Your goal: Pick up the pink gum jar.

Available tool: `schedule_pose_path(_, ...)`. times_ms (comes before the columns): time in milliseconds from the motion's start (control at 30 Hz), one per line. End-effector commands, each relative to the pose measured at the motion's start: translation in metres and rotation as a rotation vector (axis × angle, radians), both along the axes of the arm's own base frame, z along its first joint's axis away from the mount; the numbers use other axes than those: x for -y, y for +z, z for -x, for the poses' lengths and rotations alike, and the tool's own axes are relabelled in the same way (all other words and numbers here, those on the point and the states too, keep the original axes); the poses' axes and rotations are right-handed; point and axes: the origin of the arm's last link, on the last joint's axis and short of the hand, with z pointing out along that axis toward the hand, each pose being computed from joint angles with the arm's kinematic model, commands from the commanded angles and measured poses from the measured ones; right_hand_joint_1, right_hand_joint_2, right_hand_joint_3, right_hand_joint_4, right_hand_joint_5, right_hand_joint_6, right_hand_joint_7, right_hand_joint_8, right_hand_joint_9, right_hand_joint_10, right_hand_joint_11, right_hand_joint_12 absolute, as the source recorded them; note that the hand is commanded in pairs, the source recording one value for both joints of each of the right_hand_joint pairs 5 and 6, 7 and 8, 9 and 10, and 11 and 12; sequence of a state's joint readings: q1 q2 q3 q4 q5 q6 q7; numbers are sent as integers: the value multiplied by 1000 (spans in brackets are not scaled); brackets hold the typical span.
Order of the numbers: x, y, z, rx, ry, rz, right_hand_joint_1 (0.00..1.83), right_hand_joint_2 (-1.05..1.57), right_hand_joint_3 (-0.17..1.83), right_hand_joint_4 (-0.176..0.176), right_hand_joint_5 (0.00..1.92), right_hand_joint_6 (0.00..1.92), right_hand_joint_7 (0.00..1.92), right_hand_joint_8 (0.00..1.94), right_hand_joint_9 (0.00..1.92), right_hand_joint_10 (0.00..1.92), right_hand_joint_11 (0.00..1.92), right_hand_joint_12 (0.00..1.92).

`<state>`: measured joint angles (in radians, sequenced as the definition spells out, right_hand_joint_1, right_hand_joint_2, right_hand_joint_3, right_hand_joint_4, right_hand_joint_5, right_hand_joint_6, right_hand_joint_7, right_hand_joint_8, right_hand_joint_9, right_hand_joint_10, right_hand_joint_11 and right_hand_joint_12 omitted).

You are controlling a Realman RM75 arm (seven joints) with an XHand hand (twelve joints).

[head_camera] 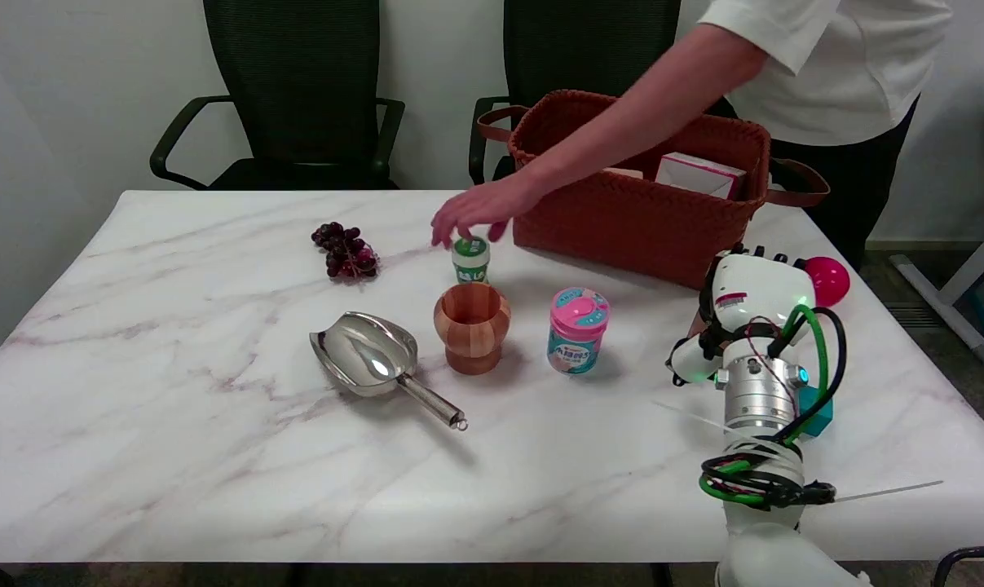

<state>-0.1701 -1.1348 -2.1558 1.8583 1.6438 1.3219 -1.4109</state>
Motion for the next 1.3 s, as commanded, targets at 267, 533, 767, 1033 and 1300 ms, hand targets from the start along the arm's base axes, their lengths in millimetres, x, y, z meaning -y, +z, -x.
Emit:
schedule_pose_path(267,-10,-5,2,-19,9,-34,1162,-73,1538,0,763,763,732,732,862,862,781,781)
schedule_pose_path(533,-9,-2,-1,-25,35,-31,1157,-83,1548,0,766,766,729,729,860,860,778,778)
schedule_pose_path(767,-15,-2,-4,-38,56,-7,1154,-83,1544,0,770,770,730,730,861,861,776,776)
schedule_pose_path(1033,-15,-17,-5,-36,71,-43,1154,-82,1539,0,766,766,727,727,859,859,768,768)
schedule_pose_path(1300,0,-41,-16,-15,136,-133,1152,-80,1548,0,748,748,738,738,864,864,768,768)
